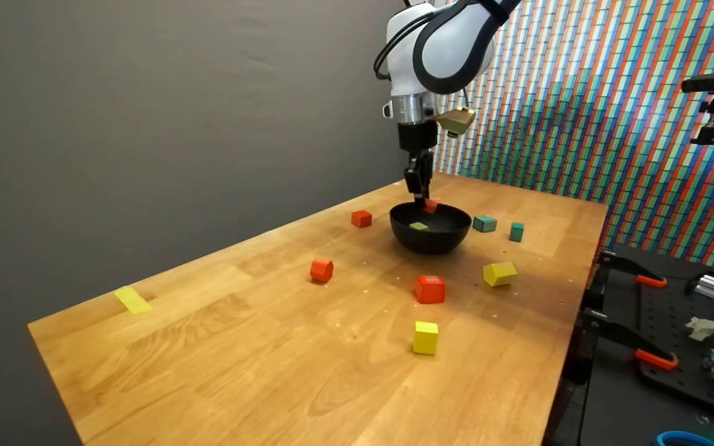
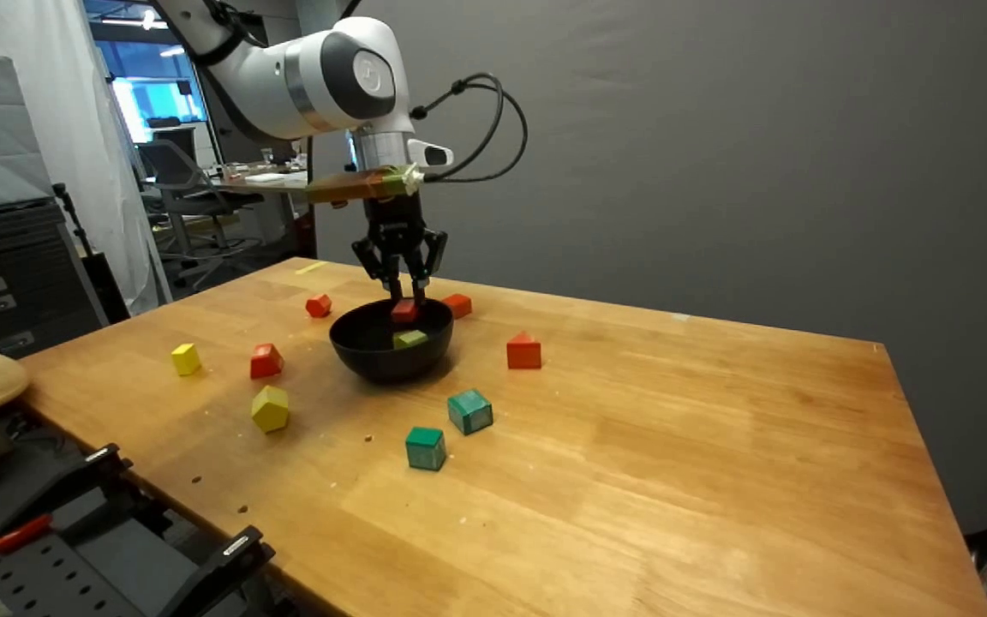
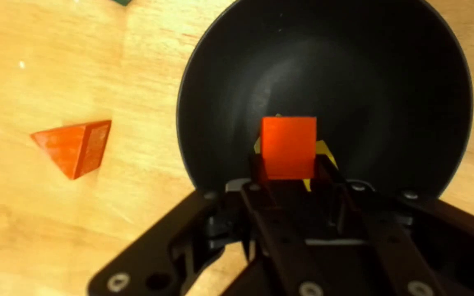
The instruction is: Take the blocks in the bowl and put them on the table
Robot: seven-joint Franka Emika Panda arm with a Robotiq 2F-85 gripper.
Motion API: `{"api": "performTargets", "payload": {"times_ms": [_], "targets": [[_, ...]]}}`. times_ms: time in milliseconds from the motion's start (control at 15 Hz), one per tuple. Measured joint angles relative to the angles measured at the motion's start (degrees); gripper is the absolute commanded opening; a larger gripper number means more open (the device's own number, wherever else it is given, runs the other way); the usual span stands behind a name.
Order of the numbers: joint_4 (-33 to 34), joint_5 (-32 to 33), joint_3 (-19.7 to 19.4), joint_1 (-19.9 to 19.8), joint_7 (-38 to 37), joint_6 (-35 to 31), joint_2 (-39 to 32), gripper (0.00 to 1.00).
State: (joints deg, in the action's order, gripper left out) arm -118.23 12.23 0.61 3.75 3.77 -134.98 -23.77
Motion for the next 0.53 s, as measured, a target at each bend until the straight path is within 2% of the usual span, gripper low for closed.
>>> {"api": "performTargets", "payload": {"times_ms": [200, 533], "targets": [[0.05, 2.24, -0.11, 0.23, -1.01, -0.12, 1.73, 0.08], [4.37, 11.56, -2.65, 1.30, -5.00, -0.40, 0.17, 0.08]]}}
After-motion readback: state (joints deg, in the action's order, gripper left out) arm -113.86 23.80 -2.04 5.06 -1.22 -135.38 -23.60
